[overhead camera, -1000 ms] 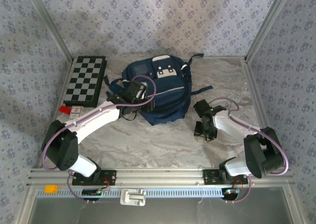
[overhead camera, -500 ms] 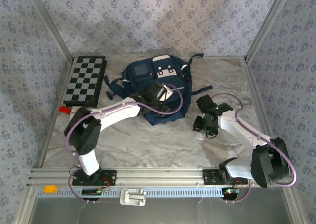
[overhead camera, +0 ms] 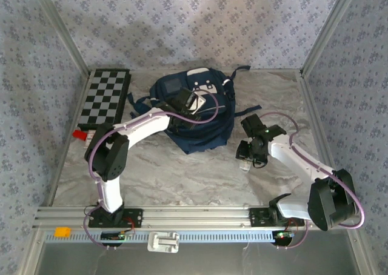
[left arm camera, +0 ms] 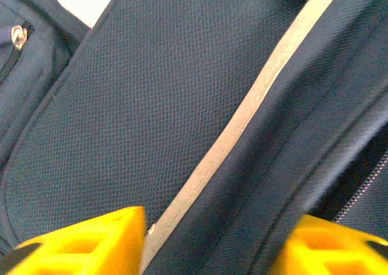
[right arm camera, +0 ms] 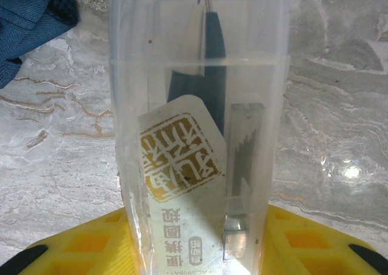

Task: Pack the student bag

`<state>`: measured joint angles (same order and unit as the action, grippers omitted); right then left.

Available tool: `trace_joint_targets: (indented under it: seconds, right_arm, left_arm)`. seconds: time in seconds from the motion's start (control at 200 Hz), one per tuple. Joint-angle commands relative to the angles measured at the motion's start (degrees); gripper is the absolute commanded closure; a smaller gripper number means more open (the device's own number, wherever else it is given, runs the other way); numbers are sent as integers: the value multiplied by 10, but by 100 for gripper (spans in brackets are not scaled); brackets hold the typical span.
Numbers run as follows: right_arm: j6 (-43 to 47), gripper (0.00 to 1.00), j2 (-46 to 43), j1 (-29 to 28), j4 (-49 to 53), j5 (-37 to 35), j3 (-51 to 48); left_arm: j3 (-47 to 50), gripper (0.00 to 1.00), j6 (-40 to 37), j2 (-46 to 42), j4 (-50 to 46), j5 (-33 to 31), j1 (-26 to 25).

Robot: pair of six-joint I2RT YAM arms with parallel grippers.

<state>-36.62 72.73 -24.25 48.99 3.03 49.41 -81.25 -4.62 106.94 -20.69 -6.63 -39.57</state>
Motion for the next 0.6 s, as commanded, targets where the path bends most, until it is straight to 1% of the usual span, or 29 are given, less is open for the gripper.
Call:
trace_joint_targets:
  seconds: [0.0,0.18,0.25,0.34,0.48,0.5,0.595]
  right_arm:
    - [22,56,-7,2,27,6,26]
    - [25,57,-2,-10,27,38,66]
    - [19,57,8,-18,19,48,87]
    - [11,57,32,-29,-6,69,117]
    - [-11,57,108,-42,-35,89,184]
    - [-11,57,119,-44,-38,90,208]
    - [-13,57,167,-47,-42,79,259]
  left_arm:
    - [-18,65,8,-18,-13,25,5]
    - [-35,100,33,-37,-8,11,5]
    - [-46,100,52,-47,-8,5,5]
    - [-65,100,78,-58,-15,20,2]
    - [-87,100,122,-71,-20,26,-17]
    - [-91,100,132,-71,-22,25,-19]
    - [-120,100,189,-70,-53,19,-33]
